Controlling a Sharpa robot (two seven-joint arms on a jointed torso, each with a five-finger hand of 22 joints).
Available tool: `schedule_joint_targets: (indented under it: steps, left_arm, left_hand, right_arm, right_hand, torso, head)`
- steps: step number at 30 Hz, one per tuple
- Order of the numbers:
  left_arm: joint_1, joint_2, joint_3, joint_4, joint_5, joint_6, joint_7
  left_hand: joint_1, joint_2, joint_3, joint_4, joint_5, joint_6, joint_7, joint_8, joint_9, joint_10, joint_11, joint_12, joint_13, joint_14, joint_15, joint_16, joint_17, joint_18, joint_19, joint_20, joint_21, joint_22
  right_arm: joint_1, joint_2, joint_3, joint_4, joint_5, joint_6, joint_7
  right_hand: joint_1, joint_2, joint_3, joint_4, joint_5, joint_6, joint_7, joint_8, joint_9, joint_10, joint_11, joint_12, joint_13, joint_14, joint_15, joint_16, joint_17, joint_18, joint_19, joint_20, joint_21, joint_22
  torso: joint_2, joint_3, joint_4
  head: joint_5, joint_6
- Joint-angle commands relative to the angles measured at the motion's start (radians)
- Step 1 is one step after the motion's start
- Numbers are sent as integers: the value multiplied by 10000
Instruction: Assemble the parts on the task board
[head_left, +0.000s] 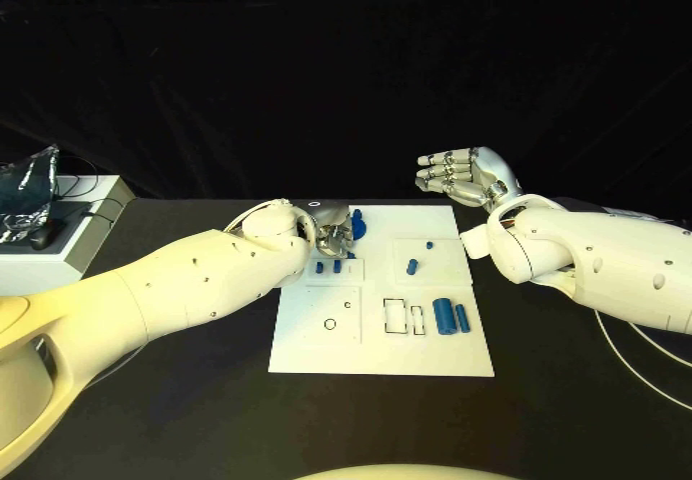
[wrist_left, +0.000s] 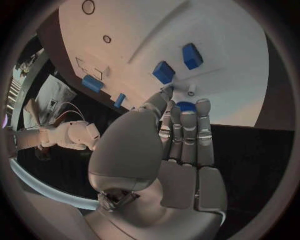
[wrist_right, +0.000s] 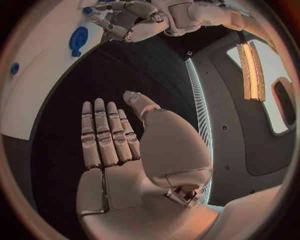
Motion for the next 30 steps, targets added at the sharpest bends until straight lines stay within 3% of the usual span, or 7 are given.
schedule_joint_targets:
  steps: [1,30]
  left_arm:
    - [17,64,2,-17,-102,340,-74]
    - [12,375,-36,-510,198,363,87]
  left_hand:
    - [-56,-21,9,53,8,55,-21,-36,8,78,15,45,9,64,-9,33,9,54,20,-21,36,170]
    - [-65,361,303,-223,7,160,-9,-42,-1,71,9,-181,-6,29,-22,-99,64,42,-132,-54,161,143]
  right_arm:
    - [-1,3,4,24,-91,146,67]
    - [8,12,5,82,-82,138,88]
  right_hand:
    - [-22,-90,-85,21,52,-39,-18,33,12,21,26,32,17,62,13,46,8,-164,28,26,-33,-1]
    - [-28,-89,-223,86,51,-51,-18,31,11,16,29,34,17,50,20,47,9,-165,11,38,-38,-3]
  torso:
    - [5,-6,1]
    - [12,-4,-2]
  head:
    - [-1,-13]
    - [-48,-62]
